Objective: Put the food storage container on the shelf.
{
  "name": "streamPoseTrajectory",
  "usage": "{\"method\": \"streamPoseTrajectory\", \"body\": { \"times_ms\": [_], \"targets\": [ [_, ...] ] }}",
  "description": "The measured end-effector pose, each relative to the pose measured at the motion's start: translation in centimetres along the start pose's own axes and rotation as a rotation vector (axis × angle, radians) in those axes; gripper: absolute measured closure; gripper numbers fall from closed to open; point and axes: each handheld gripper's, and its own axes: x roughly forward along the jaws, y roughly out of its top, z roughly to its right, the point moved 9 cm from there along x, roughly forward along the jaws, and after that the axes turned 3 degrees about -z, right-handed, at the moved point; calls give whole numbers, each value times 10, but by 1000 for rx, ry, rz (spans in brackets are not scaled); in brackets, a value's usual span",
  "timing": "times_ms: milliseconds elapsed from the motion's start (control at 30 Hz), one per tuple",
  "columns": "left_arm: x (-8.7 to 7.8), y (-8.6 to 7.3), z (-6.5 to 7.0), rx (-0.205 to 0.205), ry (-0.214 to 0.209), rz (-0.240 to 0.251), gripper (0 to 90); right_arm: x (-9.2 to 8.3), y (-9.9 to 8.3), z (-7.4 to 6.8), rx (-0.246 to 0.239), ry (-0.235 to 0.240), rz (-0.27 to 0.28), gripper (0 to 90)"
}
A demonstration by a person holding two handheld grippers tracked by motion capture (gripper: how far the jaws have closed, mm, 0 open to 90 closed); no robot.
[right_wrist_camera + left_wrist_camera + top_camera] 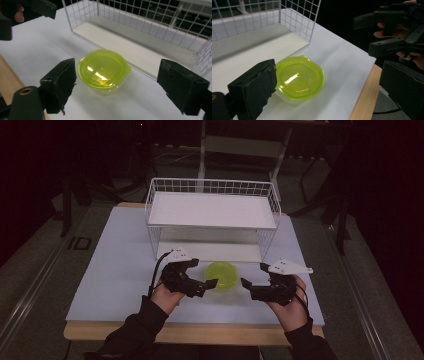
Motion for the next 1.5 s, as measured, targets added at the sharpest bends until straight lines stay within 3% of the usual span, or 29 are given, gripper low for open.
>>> {"method": "streamPoseTrajectory", "body": {
  "times_ms": [67, 133, 533, 833, 900, 1167, 1333, 1500],
  "targets": [
    [5, -1, -4, -18, 6, -8, 28, 2, 1, 1, 15, 14, -12, 254],
    [10, -4, -10, -34, 42, -24, 59, 5, 2, 2, 20, 16, -22, 300],
    [39, -29, -39, -189, 110, -121, 296, 33, -5, 9, 23, -4, -84, 345],
    [57, -49, -55, -290, 124, -170, 354, 43, -12, 12, 23, -22, -107, 393],
    [61, -51, -56, -323, 101, -164, 377, 44, -14, 13, 25, -19, -115, 401],
    [69, -55, -60, -367, 88, -178, 475, 53, -23, 14, 49, -21, -150, 428],
    [72, -56, -60, -384, 78, -175, 553, 60, -26, 17, 104, -4, -170, 461],
    [69, -59, -64, -422, 97, -172, 627, 67, -28, 22, 267, 27, -198, 518]
  ]
}}
